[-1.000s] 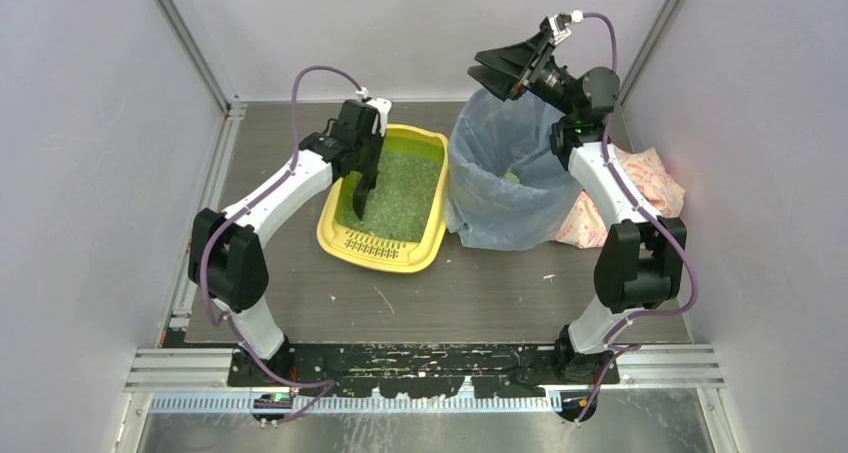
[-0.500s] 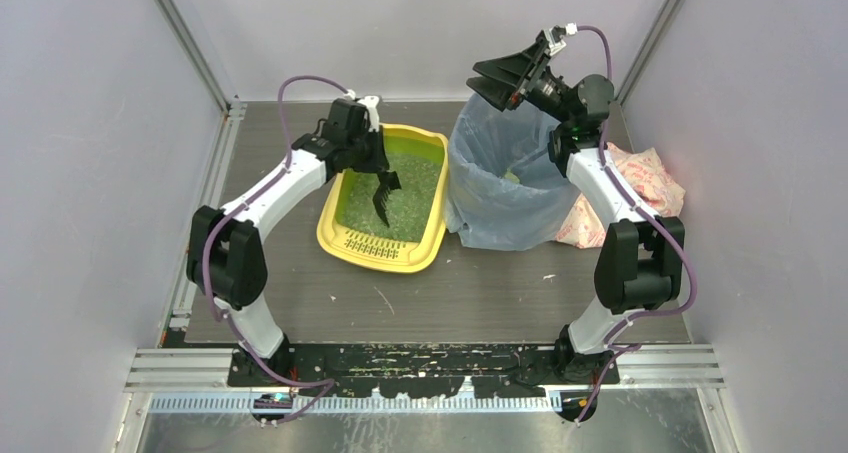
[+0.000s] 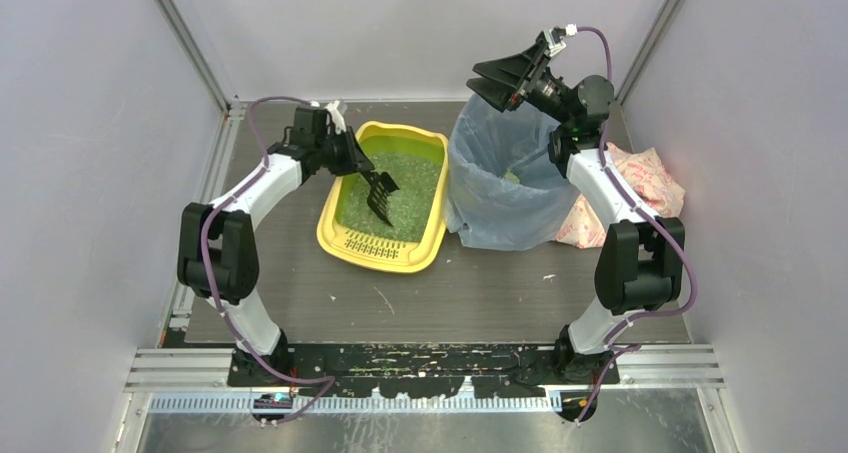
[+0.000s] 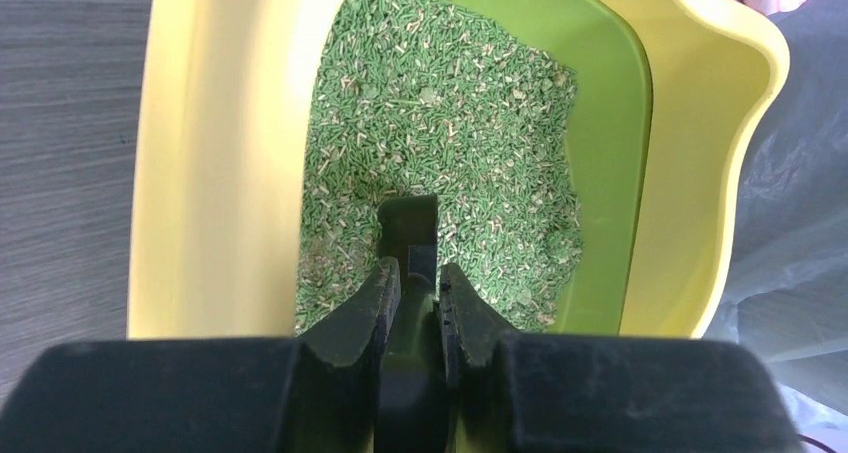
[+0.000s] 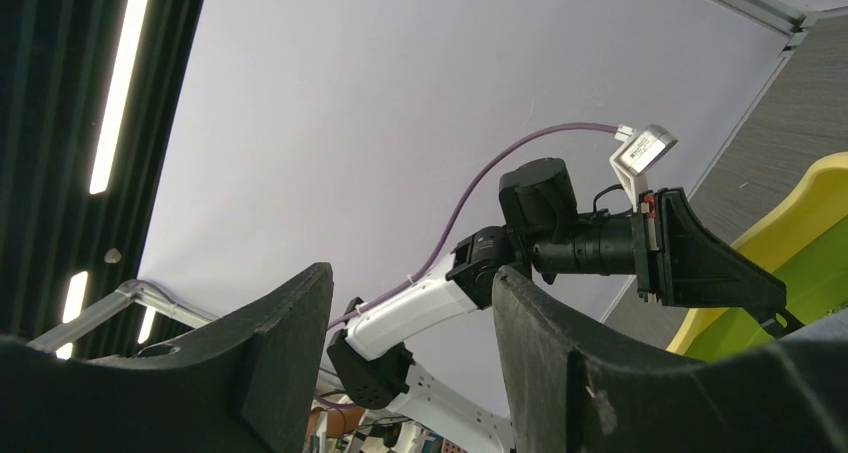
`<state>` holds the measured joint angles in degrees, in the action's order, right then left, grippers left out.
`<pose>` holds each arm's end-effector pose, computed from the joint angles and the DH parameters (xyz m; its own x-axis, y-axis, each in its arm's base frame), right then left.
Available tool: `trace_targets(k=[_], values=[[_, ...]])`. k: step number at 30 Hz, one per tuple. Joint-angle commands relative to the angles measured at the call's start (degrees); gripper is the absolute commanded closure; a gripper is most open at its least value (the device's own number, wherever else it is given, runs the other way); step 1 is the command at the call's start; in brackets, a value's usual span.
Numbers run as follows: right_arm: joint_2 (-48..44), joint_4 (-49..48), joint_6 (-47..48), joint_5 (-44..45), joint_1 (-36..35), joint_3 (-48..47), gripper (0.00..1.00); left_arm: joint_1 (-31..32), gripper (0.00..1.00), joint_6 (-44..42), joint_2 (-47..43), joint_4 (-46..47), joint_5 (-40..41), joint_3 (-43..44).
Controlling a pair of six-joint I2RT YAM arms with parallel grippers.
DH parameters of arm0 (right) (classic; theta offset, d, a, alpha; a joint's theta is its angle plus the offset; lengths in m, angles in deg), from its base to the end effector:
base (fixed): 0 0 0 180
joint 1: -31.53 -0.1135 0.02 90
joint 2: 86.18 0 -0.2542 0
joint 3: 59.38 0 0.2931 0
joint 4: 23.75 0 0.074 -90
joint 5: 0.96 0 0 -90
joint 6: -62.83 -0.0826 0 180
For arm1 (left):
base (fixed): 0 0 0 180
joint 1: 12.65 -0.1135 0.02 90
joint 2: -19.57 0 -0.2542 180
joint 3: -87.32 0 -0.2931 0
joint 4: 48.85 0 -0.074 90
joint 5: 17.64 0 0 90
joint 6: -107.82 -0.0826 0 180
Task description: Clean the litter box
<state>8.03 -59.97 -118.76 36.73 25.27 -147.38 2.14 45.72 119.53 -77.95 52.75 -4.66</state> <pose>0.4281 0.1127 0.3976 -0.7613 0.5313 -0.3716 -0.4762 -0.0693 0.8766 0.4427 -0.1456 0.2036 -0.7881 -0.2478 -0.5635 0.1318 0.8262 -0.5477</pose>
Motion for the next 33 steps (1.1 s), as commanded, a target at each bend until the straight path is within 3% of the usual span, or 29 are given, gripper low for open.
trace_targets(k=[1,23,33], values=[[-2.1,-2.2,1.0,0.6,-0.3,-0.9,0.35,-1.3,1.0,4.5,-0.9,4.8,-9.0,-0.9],[-1.0,-0.2,2.6,1.1,-0.4,-3.3,0.35,-9.5,1.0,8.5,-2.0,8.8,-18.0,-2.1],[0.9,0.0,2.2,0.5,-0.8,-5.2,0.35,-13.1,1.0,17.4,-3.4,19.3,-25.5,-5.1]])
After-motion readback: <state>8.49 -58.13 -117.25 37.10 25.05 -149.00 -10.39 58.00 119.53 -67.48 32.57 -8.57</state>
